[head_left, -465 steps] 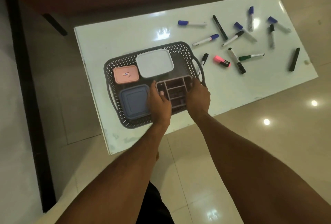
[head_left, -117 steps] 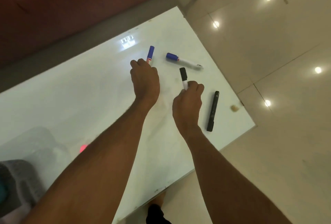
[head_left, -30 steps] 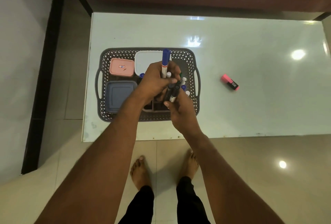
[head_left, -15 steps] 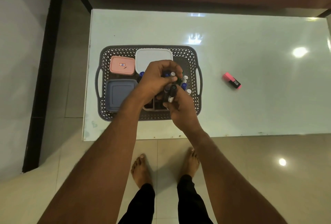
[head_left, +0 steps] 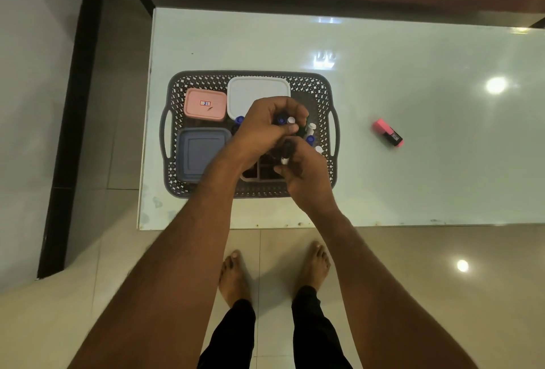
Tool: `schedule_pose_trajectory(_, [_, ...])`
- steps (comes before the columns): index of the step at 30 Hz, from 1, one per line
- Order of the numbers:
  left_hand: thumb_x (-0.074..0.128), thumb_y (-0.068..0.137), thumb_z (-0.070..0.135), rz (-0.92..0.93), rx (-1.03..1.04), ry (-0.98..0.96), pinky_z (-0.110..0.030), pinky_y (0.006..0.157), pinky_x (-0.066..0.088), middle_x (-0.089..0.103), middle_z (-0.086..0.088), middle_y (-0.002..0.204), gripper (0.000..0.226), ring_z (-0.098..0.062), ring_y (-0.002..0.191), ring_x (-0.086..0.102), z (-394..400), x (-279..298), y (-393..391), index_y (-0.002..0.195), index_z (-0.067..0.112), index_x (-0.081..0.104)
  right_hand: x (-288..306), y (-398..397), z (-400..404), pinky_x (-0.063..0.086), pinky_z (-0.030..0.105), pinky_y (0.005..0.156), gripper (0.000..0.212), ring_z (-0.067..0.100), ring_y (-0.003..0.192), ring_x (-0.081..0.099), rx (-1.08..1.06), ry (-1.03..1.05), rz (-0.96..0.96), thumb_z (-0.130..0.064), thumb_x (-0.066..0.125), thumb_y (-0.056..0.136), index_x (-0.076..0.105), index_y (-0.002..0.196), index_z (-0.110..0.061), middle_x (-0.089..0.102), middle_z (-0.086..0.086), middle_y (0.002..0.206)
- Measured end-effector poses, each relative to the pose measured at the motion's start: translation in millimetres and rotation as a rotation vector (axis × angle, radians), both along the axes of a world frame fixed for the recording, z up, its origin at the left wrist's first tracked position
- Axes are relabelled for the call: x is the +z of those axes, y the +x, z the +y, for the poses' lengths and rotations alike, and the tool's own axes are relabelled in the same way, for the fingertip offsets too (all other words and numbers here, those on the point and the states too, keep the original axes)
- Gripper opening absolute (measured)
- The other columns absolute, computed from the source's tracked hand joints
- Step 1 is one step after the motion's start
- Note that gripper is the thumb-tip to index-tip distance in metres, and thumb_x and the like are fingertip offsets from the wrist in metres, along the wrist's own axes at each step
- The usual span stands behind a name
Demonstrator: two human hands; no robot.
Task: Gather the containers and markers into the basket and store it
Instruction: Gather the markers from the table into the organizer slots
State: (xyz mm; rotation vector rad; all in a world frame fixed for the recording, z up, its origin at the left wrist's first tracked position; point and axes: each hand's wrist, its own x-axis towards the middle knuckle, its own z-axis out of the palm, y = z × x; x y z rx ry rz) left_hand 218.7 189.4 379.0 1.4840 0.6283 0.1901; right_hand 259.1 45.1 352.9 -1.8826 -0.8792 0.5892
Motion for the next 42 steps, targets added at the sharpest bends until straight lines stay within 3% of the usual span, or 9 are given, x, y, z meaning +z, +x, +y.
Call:
schedule_pose_trajectory(11, [0.064, 0.086, -0.015, 0.009, 0.011, -0.036, -0.035, 0.09, 0.059, 0.073, -0.006, 0.093, 0.029, -0.018, 0.094, 0.071, -0.3, 0.8, 0.0, 0.097, 0.011, 0.073, 2.1, -5.2, 1.5, 0.054, 0.014, 0.095, 0.033, 0.01, 0.104, 0.07, 0.006, 0.068, -0.041, 0.017, 0.067, 0.085, 0.069, 0.113, 0.0, 0.072, 0.0, 0.107])
schedule_pose_trajectory(17, [0.065, 0.086, -0.015, -0.008, 0.029, -0.025, -0.027, 0.081, 0.057, 0.073, -0.006, 0.091, 0.03, -0.018, 0.093, 0.072, -2.7, 3.8, -0.5, 0.095, 0.013, 0.073, 3.4, -6.4, 1.2, 0.058, 0.021, 0.095, 0.034, 0.017, 0.104, 0.073, 0.003, 0.075, -0.062, 0.015, 0.069, 0.085, 0.068, 0.115, 0.0, 0.074, 0.006, 0.109])
schedule_pose_trajectory(20, [0.067, 0.085, -0.014, -0.045, 0.048, -0.045, -0.025, 0.076, 0.054, 0.073, -0.007, 0.091, 0.028, -0.014, 0.089, 0.07, -3.8, 6.6, -0.8, 0.097, 0.012, 0.072, 5.8, -9.1, -0.5, 0.057, 0.018, 0.094, 0.036, 0.009, 0.103, 0.07, -0.05, 0.103, -0.086, 0.013, 0.071, 0.083, 0.068, 0.116, -0.001, 0.072, 0.0, 0.109])
schedule_pose_trajectory(26, [0.069, 0.088, -0.01, -0.111, 0.106, -0.075, -0.029, 0.084, 0.055, 0.074, -0.007, 0.102, 0.026, -0.017, 0.1, 0.071, -4.7, 15.5, 1.4, 0.11, 0.003, 0.07, 17.8, -6.6, -6.1, 0.052, 0.014, 0.096, 0.029, 0.0, 0.105, 0.065, -0.126, 0.201, -0.2, 0.005, 0.078, 0.083, 0.071, 0.111, 0.002, 0.075, 0.01, 0.109])
schedule_pose_trajectory(28, [0.07, 0.089, -0.006, -0.126, 0.129, -0.035, -0.03, 0.089, 0.055, 0.074, -0.008, 0.106, 0.025, -0.016, 0.103, 0.071, -4.0, 22.1, 4.6, 0.113, 0.0, 0.069, 26.0, -3.1, -8.4, 0.055, 0.019, 0.093, 0.024, 0.01, 0.102, 0.07, -0.125, 0.235, -0.245, 0.001, 0.079, 0.083, 0.073, 0.106, 0.004, 0.077, 0.012, 0.105])
schedule_pose_trajectory(34, [0.07, 0.088, 0.002, -0.122, 0.156, 0.215, -0.034, 0.105, 0.053, 0.074, -0.002, 0.112, 0.023, -0.013, 0.11, 0.069, -21.8, 52.0, 42.0, 0.109, 0.01, 0.071, 56.2, 30.8, -25.9, 0.056, 0.02, 0.084, 0.01, 0.021, 0.086, 0.07, -0.343, 0.287, -0.46, -0.002, 0.071, 0.089, 0.072, 0.096, 0.006, 0.075, 0.014, 0.092])
schedule_pose_trajectory(36, [0.071, 0.089, 0.008, -0.073, 0.138, 0.404, -0.032, 0.107, 0.05, 0.071, 0.005, 0.119, 0.028, -0.008, 0.115, 0.064, -37.5, 55.9, 64.5, 0.116, 0.017, 0.069, 51.5, 55.3, -39.0, 0.057, 0.026, 0.087, 0.011, 0.023, 0.091, 0.07, -0.433, 0.25, -0.527, 0.0, 0.069, 0.09, 0.072, 0.099, 0.005, 0.075, 0.013, 0.097])
schedule_pose_trajectory(39, [0.073, 0.092, 0.016, 0.056, 0.065, 0.77, -0.036, 0.114, 0.04, 0.061, -0.001, 0.136, 0.042, -0.019, 0.129, 0.054, -67.7, 41.6, 96.6, 0.132, 0.016, 0.06, 32.3, 93.3, -61.3, 0.057, 0.043, 0.089, 0.018, 0.027, 0.1, 0.069, -0.499, 0.093, -0.533, -0.001, 0.066, 0.091, 0.07, 0.109, -0.002, 0.073, 0.009, 0.107])
schedule_pose_trajectory(42, [0.082, 0.082, 0.017, 0.187, 0.028, 1.112, -0.042, 0.113, 0.041, 0.066, -0.01, 0.127, 0.052, -0.028, 0.122, 0.06, -105.2, 15.4, 118.8, 0.129, 0.008, 0.061, 14.0, 125.8, -81.2, 0.053, 0.04, 0.097, 0.029, 0.028, 0.109, 0.063, -0.482, -0.108, -0.484, -0.004, 0.064, 0.09, 0.066, 0.119, -0.006, 0.068, 0.008, 0.115])
